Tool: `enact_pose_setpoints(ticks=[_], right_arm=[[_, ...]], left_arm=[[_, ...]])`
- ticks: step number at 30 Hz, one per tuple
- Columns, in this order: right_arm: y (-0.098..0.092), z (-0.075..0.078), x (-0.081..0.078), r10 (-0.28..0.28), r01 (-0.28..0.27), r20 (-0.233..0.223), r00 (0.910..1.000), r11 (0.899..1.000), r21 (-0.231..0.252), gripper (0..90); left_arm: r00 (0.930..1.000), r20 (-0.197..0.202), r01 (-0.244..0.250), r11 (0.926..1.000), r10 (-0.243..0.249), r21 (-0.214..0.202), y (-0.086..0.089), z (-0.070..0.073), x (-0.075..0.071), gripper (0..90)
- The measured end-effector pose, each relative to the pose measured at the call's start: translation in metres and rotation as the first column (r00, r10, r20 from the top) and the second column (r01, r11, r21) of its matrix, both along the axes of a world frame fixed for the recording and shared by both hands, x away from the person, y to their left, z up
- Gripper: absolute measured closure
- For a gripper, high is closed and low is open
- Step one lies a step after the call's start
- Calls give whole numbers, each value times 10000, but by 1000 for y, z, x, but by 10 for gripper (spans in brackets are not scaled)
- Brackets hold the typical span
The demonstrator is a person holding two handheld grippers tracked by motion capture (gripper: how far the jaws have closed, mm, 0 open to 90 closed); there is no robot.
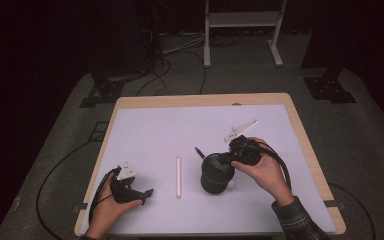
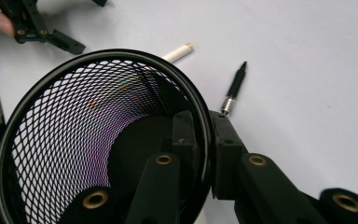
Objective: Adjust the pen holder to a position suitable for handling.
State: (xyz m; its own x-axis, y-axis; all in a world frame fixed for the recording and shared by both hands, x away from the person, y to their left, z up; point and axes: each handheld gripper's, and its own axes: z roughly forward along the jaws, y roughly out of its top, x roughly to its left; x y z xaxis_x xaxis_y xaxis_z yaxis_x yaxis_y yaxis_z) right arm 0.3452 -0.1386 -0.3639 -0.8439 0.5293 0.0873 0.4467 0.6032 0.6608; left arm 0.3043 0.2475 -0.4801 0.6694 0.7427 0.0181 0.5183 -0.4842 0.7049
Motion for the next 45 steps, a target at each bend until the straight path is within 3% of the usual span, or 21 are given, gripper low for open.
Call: enact_pose_setpoints(ticks=[20,45], right_arm=[[30,-13,-15,913,-928,-402,9950,9950,-364,819],[45,-30,-18,1568,-1631,-997,9826,9848,-589,818]], left_arm=[[10000,-4,15,10000,-15,22,0,0,0,0],[10000,4,-22,10000,22,-42,0,0,0,0]])
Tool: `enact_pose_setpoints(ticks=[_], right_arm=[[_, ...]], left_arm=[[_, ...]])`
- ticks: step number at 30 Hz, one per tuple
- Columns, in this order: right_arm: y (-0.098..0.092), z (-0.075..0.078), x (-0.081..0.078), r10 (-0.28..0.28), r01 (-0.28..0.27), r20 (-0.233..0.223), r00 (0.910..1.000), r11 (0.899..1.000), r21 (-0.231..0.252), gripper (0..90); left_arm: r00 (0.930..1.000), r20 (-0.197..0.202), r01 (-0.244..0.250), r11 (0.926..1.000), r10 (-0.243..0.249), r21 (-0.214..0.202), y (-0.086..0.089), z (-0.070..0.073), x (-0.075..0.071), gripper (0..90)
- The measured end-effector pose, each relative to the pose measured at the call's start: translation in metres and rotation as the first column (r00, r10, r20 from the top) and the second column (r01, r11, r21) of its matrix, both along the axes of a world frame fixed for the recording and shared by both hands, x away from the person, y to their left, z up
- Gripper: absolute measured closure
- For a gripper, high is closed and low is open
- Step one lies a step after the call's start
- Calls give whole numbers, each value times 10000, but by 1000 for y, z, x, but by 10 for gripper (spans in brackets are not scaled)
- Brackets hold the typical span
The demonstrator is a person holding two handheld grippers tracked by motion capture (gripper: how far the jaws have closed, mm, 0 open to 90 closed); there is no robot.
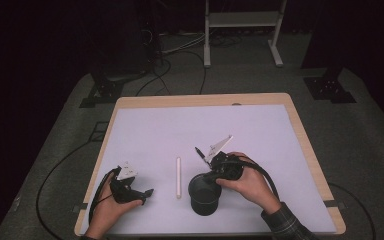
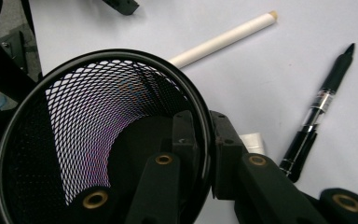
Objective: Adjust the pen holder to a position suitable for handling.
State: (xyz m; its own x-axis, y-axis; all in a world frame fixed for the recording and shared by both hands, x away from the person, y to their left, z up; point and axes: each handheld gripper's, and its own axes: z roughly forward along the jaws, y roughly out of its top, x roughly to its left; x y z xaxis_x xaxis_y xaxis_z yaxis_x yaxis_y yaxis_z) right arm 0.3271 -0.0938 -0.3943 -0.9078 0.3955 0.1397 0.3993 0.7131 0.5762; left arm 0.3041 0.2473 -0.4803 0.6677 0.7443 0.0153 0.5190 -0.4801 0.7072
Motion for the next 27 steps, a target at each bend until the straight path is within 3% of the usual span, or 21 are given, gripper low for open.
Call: enact_pose_setpoints(ticks=[9,13,27], right_arm=[[2,-2,0,-34,33,-63,10000,9999,-95,814],[1,1,-1,-68,68,25,10000,9999,126,773],[-14,24,-6,-327,293,426,9986,9966,766,760]], left_arm=[[10000,-4,15,10000,-15,31,0,0,0,0],[10000,-7,25,10000,-25,44,0,0,0,0],[10000,-14,32,10000,-32,58,0,0,0,0]])
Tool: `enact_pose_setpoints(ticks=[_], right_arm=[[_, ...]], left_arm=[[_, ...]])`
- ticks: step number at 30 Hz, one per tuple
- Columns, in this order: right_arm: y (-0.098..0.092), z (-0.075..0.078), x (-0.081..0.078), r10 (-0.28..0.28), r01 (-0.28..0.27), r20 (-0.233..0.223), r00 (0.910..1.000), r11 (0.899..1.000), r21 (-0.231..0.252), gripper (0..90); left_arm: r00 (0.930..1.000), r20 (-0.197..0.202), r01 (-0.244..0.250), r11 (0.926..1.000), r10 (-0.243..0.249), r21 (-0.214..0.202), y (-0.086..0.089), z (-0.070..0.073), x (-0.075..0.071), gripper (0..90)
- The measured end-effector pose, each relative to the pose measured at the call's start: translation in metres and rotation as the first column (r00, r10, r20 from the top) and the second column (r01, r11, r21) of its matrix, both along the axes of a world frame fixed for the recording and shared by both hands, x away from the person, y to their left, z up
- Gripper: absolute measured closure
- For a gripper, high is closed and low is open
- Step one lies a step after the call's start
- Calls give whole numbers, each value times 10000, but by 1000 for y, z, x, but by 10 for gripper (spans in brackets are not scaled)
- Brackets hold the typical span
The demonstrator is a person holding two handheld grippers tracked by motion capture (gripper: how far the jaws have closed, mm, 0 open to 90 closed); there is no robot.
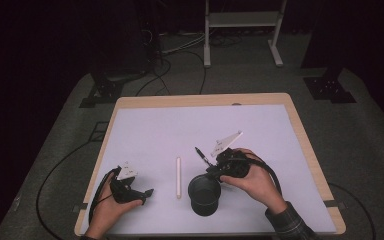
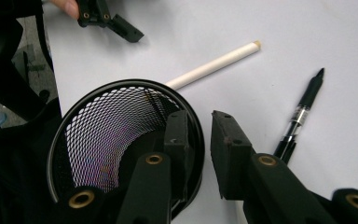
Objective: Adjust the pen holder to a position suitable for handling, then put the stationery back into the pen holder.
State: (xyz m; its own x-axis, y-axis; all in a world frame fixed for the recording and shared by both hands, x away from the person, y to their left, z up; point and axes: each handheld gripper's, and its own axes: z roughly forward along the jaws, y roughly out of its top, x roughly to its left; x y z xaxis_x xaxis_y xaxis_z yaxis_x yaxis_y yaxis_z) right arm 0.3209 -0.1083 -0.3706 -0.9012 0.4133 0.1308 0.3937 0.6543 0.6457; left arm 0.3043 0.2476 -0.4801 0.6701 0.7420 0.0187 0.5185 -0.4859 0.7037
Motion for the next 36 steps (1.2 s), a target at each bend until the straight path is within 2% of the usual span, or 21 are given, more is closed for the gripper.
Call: enact_pose_setpoints(ticks=[11,13,18,20,32,36], right_arm=[[-16,5,9,-639,627,328,9974,9974,363,745],[-22,3,13,-958,941,468,9943,9949,373,724],[-27,1,19,-1319,1298,586,9895,9908,377,694],[-31,-2,23,-1660,1644,630,9841,9859,303,677],[-36,-10,32,-2237,2234,644,9725,9746,131,658],[-38,-15,36,-2407,2414,786,9674,9704,12,626]], left_arm=[[10000,7,5,10000,-5,8,0,0,0,0],[10000,12,4,10000,-4,9,0,0,0,0],[10000,10,-29,10000,29,-45,0,0,0,0],[10000,6,-34,10000,34,-59,0,0,0,0],[10000,59,-28,10000,29,-37,0,0,0,0],[10000,54,-20,10000,21,-37,0,0,0,0]])
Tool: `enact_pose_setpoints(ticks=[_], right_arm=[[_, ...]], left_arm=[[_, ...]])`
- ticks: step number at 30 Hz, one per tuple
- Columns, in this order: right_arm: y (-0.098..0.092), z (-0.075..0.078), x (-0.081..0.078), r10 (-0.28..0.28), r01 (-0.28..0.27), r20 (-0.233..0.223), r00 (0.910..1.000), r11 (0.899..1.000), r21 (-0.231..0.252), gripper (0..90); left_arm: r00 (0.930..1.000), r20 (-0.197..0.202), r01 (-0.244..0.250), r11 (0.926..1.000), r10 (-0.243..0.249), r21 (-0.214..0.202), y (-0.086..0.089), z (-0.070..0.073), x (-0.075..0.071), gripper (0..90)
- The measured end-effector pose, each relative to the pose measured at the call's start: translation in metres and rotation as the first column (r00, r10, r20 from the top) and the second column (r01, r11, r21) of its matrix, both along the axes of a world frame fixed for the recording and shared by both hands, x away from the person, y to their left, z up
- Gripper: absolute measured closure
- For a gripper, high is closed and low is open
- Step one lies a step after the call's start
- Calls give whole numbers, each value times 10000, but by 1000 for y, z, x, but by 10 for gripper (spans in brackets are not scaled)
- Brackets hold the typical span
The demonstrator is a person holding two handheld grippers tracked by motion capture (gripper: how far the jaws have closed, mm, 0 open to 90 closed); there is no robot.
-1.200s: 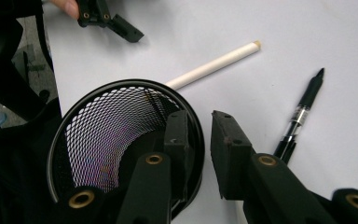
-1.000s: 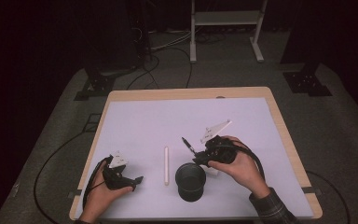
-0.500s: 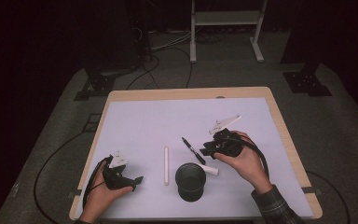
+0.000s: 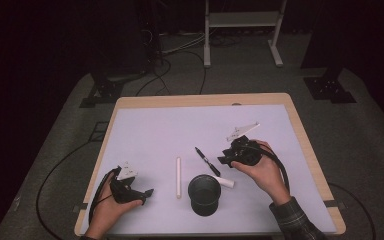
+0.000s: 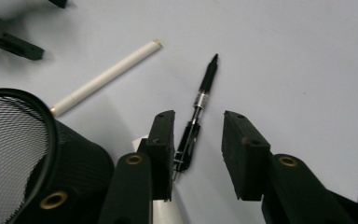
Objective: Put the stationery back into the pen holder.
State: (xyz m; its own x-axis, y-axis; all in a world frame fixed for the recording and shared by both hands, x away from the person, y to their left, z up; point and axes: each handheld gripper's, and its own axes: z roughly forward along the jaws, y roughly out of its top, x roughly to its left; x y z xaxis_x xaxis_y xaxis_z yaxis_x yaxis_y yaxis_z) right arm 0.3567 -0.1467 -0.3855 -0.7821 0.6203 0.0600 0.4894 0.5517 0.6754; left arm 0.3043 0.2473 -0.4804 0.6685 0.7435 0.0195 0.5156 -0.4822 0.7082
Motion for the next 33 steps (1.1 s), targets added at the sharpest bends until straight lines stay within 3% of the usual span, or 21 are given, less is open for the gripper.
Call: enact_pose_setpoints(ticks=[8,12,18,32,33], right_arm=[[-9,-17,11,-582,580,-51,9983,9977,-343,548],[-15,-27,15,-797,815,299,9964,9947,-629,453],[-21,-37,16,-1149,1171,322,9929,9900,-786,366],[-42,-54,10,-1702,1717,241,9851,9817,-821,284],[-46,-57,8,-1826,1841,248,9829,9789,-885,277]], left_arm=[[10000,-4,-1,10000,1,-11,0,0,0,0],[10000,3,0,10000,0,-2,0,0,0,0],[10000,-2,2,10000,-2,5,0,0,0,0],[10000,6,-33,10000,33,9,0,1,-1,6],[10000,61,-57,9999,58,-83,0,2,-2,42]])
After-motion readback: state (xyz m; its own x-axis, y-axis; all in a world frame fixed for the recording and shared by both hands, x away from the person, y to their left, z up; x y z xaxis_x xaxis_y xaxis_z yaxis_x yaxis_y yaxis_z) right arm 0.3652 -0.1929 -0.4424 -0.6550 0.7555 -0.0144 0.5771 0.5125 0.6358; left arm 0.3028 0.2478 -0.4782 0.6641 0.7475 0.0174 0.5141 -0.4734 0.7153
